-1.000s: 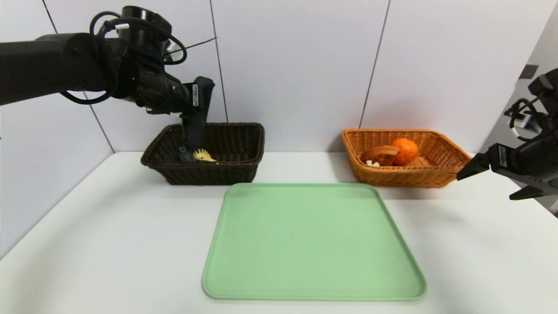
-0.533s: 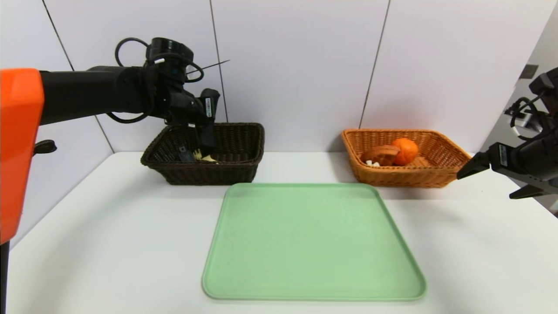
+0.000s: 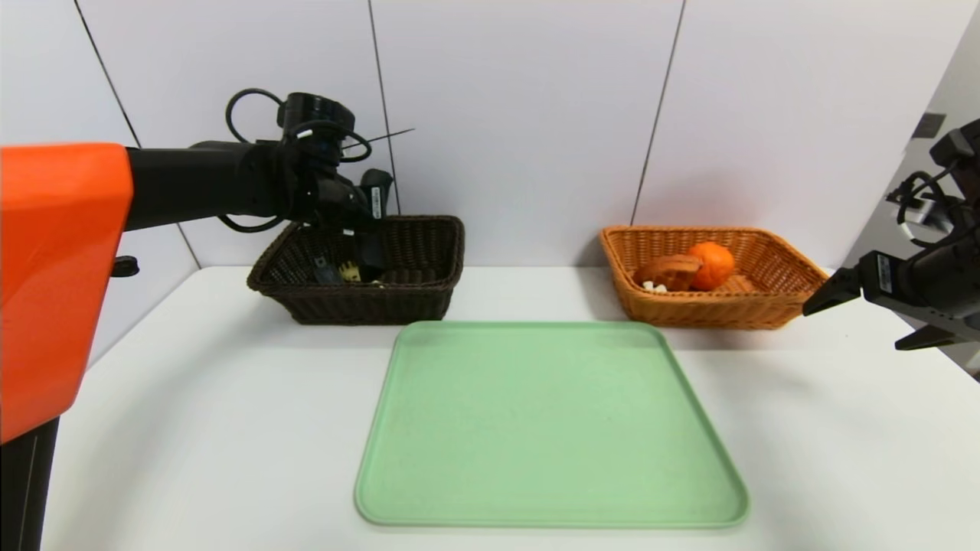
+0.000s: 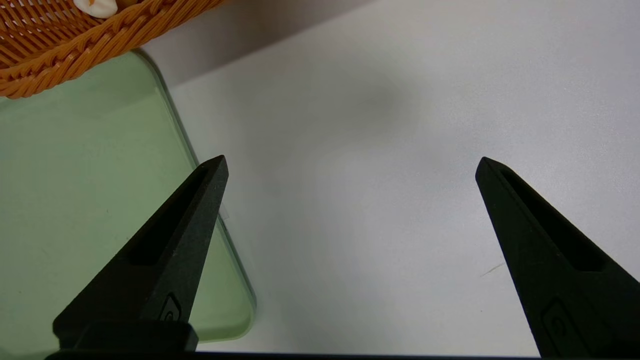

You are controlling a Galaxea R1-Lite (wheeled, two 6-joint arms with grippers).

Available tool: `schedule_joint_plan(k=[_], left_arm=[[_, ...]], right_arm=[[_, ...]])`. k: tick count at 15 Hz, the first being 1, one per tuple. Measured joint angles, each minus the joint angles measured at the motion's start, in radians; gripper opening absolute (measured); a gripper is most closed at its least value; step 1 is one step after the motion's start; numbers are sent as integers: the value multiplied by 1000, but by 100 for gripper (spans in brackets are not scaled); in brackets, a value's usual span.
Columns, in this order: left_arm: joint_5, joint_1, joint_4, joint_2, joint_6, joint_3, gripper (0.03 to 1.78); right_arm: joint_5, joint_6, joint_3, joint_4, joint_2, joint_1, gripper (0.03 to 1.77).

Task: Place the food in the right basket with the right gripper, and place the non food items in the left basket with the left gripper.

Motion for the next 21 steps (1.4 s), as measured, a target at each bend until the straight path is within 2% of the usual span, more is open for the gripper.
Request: schedule_joint_plan(k=[3,6,10,12,15,17,19,21], left_arm=[[-1,0,-19,6,0,-3,85],[0,0,-38,2,8,-3,113],[2,-13,-37,-77,13,-3,136],[27,-43,3,-150,9,-3,144],[144,-125,155,-273,-60,-2,152],[237,-179,334,-344,-174,5,156],[247,-221,534,-434,-261,21,160],[194,-265,674,-547,-240,45,162]], right_arm=[[0,0,1,0,-3,5,171],[-1,1,2,0,-9,6,171],[-2,0,1,1,-27,6,171],[-1,1,0,1,-39,8,171],[-6,0,-1,1,-71,8,171],[-19,-19,-3,3,-104,10,171],[-23,-50,6,4,-153,20,171],[-26,-99,30,3,-217,43,171]])
